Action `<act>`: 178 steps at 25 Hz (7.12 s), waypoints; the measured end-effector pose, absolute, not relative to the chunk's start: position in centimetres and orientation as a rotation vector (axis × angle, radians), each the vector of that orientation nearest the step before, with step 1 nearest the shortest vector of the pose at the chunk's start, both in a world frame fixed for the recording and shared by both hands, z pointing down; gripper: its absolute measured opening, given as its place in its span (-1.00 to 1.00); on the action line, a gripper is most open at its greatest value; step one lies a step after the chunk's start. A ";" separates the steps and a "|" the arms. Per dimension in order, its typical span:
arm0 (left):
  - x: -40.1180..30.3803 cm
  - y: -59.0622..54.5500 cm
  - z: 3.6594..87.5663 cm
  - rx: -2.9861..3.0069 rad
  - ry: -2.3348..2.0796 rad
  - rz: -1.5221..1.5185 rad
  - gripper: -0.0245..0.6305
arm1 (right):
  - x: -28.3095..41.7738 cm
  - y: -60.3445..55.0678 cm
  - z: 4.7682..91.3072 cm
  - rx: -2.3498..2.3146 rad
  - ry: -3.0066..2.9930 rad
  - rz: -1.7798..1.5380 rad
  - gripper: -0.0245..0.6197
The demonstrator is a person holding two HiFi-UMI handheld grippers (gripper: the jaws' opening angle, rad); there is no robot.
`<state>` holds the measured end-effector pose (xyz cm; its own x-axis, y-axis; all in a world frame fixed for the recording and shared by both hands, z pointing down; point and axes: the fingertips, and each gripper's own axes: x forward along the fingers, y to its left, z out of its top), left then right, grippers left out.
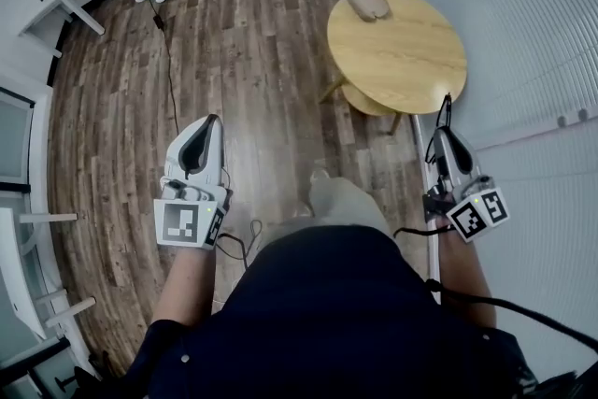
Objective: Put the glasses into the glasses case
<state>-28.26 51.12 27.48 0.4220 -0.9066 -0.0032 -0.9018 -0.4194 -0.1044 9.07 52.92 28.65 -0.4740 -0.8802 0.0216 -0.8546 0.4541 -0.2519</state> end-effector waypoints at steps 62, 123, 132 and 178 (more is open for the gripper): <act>-32.5 9.4 23.7 -2.532 1.647 -0.164 -0.92 | 5.5 10.9 28.7 -1.546 2.596 -0.357 -0.82; -18.4 -26.5 25.1 -2.803 1.054 -0.254 -0.92 | 12.4 -12.5 33.2 -1.862 2.227 -0.465 -0.82; -14.2 -29.3 25.9 -2.871 0.911 -0.263 -0.92 | 12.3 -12.9 34.7 -1.844 2.246 -0.582 -0.82; 1.5 -30.0 29.5 -3.049 0.245 -0.236 -0.92 | 14.8 -9.6 39.7 -2.140 2.144 -0.657 -0.82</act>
